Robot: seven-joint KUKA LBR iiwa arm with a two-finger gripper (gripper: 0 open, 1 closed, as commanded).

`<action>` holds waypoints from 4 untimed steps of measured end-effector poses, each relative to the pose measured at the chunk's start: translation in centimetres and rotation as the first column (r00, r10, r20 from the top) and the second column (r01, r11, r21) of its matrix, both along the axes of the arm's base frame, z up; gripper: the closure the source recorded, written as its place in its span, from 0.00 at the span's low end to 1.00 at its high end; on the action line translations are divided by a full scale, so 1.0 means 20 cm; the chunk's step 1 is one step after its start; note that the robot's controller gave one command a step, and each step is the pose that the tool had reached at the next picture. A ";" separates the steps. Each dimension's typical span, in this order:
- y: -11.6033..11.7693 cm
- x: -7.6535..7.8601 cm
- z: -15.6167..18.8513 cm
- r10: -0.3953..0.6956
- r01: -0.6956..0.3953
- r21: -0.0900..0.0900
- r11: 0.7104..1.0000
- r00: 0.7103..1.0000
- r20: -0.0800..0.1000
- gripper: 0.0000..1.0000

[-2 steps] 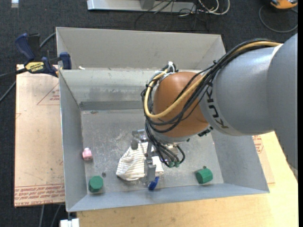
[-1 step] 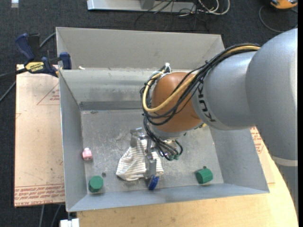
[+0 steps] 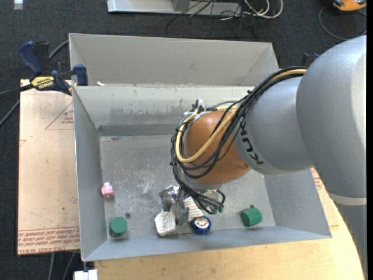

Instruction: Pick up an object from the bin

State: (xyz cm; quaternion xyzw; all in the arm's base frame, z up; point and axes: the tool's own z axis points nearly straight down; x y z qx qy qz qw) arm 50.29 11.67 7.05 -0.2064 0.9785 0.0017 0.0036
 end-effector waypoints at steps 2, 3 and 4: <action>-0.17 -0.10 0.00 -0.025 0.025 0.003 1.000 1.000 0.002 1.00; -0.11 0.03 0.00 -0.049 0.049 0.002 0.999 0.999 0.002 1.00; -0.12 -0.03 0.67 0.030 -0.030 0.004 1.000 1.000 0.004 1.00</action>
Offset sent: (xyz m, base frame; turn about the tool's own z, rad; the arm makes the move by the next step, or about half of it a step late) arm -0.0211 -0.0336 -0.0005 0.0205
